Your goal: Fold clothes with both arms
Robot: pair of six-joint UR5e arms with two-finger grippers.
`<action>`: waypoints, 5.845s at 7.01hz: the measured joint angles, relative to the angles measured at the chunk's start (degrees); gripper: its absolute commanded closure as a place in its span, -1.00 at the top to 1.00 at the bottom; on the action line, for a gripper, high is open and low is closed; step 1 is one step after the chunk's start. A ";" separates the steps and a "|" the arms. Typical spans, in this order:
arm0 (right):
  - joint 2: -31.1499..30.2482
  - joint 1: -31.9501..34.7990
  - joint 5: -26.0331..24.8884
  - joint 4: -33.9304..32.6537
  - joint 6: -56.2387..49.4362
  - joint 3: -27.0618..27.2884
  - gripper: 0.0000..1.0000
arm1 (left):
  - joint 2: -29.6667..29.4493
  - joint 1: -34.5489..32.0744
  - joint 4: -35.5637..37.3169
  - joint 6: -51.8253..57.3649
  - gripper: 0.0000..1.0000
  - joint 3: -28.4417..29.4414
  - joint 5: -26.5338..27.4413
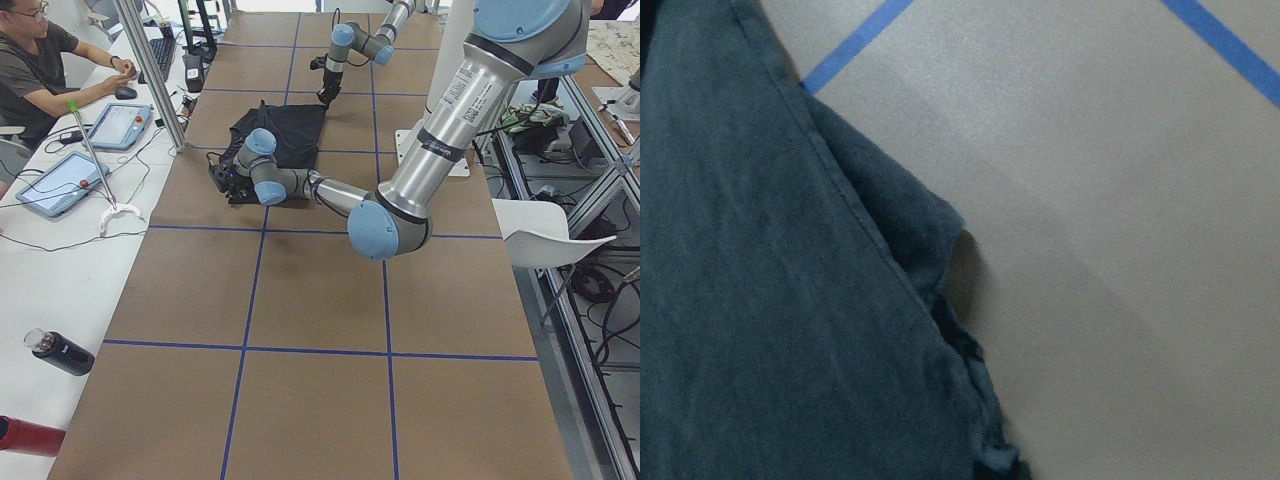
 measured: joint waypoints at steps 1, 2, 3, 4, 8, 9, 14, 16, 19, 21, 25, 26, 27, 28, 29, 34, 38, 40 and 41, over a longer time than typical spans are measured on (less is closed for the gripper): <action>-0.10 0.10 0.13 -0.02 -0.01 0.31 -1.00 | 0.00 0.05 0.04 -0.02 -0.26 0.00 0.01; -0.35 0.24 0.25 -0.08 0.01 0.87 -1.00 | 0.00 0.08 0.04 -0.02 -0.26 0.00 0.01; -1.05 0.32 0.26 -0.27 0.05 2.23 -1.00 | 0.00 0.10 0.02 -0.04 -0.26 -0.01 0.01; -3.25 -0.36 0.41 -0.56 0.09 5.28 -1.00 | 0.00 0.09 0.03 -0.11 -0.26 -0.08 0.02; -13.17 -12.50 2.04 -0.79 0.29 17.75 -1.00 | 0.00 0.18 0.10 -0.97 -0.26 -3.01 -0.37; -14.99 -16.21 2.62 -0.79 0.47 19.67 -1.00 | 0.10 0.27 0.29 -1.40 -0.26 -4.50 -0.81; -16.05 -28.20 2.99 -0.72 6.23 22.39 1.00 | 8.91 2.80 1.18 -3.57 -0.20 -19.64 -7.25; -15.75 -23.96 2.97 -0.58 7.09 23.03 1.00 | 13.56 7.57 1.21 -7.66 -0.13 -25.44 -7.09; -9.45 -7.91 3.10 -0.57 6.18 21.27 1.00 | 19.78 17.90 3.59 -13.65 -0.13 -31.50 -1.00; -3.97 -0.27 3.14 -0.82 3.74 15.53 1.00 | 18.80 20.79 7.94 -14.26 -0.13 -31.48 0.94; -0.47 2.53 2.83 -0.84 2.42 9.43 1.00 | 18.52 22.48 13.34 -14.54 -0.07 -33.11 0.57; -0.12 2.61 2.61 -0.83 2.26 8.71 1.00 | 18.41 23.50 14.91 -14.97 -0.07 -33.60 0.13; 0.08 2.69 2.56 -0.86 1.99 8.39 1.00 | 18.26 24.53 15.54 -15.52 -0.07 -33.44 0.04; 0.15 2.72 2.61 -0.87 1.84 8.30 1.00 | 18.11 25.00 15.75 -15.76 -0.10 -33.17 0.02; 0.17 2.75 2.71 -0.88 1.78 8.25 1.00 | 17.96 25.16 15.82 -15.85 -0.31 -32.89 0.01; 0.10 2.78 2.86 -0.88 1.73 7.86 1.00 | 17.47 25.23 15.76 -16.33 -1.00 -32.11 0.01; 0.10 3.03 3.05 -0.88 1.46 7.86 1.00 | 16.20 21.29 15.68 -12.34 -1.00 -33.23 -0.33; 0.10 3.18 3.13 -0.88 1.48 8.05 1.00 | 13.13 16.22 15.82 -5.97 -1.00 -31.21 -0.52; 0.10 3.27 3.16 -0.90 1.48 8.12 1.00 | 10.20 13.44 15.64 -2.05 -1.00 -27.91 -0.55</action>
